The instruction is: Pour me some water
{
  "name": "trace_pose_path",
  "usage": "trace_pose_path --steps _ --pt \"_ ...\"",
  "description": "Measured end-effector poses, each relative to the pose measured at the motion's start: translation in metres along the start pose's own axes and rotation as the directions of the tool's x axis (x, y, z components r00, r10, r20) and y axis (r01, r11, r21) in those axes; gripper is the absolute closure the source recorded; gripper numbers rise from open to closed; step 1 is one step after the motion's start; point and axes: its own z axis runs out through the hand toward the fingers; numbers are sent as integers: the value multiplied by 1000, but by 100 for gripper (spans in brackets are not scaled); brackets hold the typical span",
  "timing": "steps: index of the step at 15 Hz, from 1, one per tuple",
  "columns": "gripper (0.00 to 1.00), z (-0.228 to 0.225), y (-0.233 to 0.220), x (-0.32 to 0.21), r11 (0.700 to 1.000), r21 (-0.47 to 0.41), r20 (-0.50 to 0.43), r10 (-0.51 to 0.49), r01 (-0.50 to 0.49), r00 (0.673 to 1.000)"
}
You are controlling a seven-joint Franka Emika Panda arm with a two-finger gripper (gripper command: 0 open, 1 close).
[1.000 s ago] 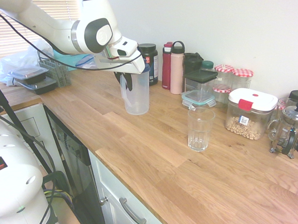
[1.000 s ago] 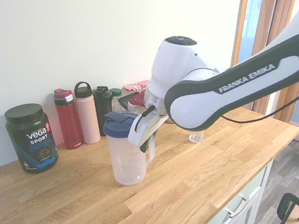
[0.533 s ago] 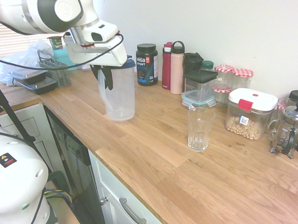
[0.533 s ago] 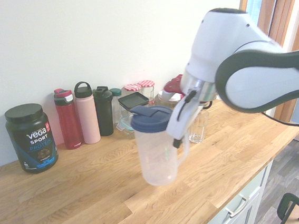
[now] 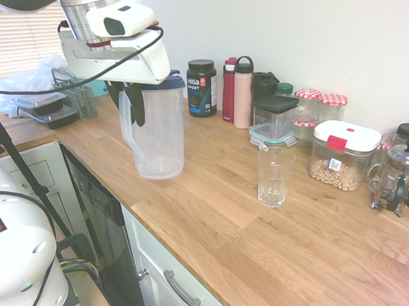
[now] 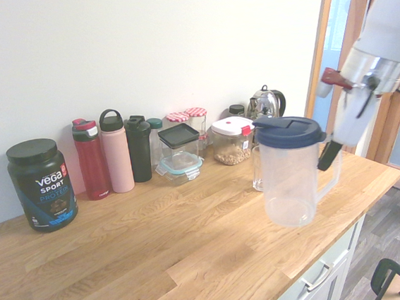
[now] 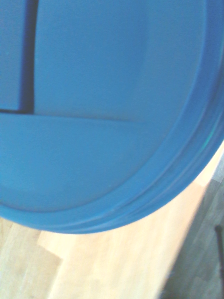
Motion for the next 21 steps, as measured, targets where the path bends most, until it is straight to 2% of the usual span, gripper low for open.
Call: trace_pose_path --steps 3,7,11,13,17,21 --pt "100 -2 78 11 994 -10 18 -111 111 994" --pt "100 -2 174 38 985 5 48 -170 170 984" --pt "100 -5 200 90 971 -44 111 -227 233 967" --pt "100 -10 189 127 955 -106 151 -261 278 954" --pt "100 16 118 206 880 -281 284 -306 384 909" --pt "100 12 106 238 759 -471 429 -249 450 868"
